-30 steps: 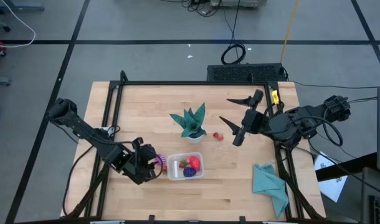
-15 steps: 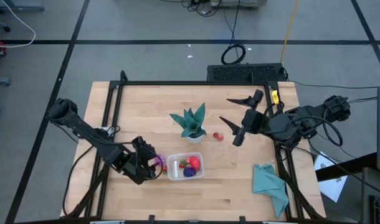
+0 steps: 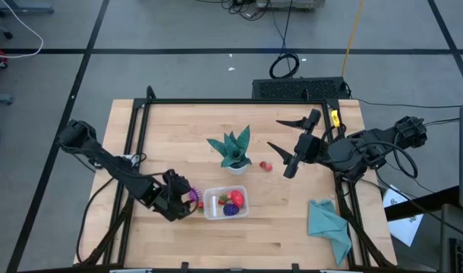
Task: Pick and placing Produce into tupperware
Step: Put the purple onion into the transparent bin
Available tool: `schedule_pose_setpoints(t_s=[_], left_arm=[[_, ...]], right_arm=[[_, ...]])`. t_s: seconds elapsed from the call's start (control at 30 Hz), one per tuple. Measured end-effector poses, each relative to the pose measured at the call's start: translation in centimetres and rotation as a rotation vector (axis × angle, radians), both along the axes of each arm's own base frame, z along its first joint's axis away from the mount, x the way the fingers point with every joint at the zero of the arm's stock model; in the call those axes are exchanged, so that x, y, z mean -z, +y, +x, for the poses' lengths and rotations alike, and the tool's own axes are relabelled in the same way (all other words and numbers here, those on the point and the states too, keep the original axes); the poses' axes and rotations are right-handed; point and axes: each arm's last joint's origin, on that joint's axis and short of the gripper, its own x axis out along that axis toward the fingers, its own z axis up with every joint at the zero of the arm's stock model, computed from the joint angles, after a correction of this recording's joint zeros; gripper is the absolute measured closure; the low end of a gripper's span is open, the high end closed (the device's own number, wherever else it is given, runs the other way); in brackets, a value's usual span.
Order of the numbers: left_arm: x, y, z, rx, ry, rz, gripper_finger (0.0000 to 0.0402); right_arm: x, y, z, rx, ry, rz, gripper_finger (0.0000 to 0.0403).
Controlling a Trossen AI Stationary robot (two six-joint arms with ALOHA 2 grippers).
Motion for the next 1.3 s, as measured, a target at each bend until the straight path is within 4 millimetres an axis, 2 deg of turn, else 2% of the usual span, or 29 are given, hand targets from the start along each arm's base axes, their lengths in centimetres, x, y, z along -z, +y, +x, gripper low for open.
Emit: schedule_pose_setpoints(t_s=[0.2, 1.1, 1.3], left_arm=[[0.8, 0.5, 0.4, -0.01, -0.041, -0.032, 0.005], [0.9, 0.9, 0.6, -0.007, -0.009, -0.077, 0.005], [2.1, 0.6, 1.3, -0.007, 0.011, -0.075, 0.005]], right_arm=[[0.0, 0.0, 0.0, 0.0, -0.001, 0.0, 0.0122], [0.0, 0.0, 0.0, 0.0, 0.004, -0.002, 0.0122], [0.0, 0.0, 0.0, 0.001, 0.003, 0.0, 0.0122]])
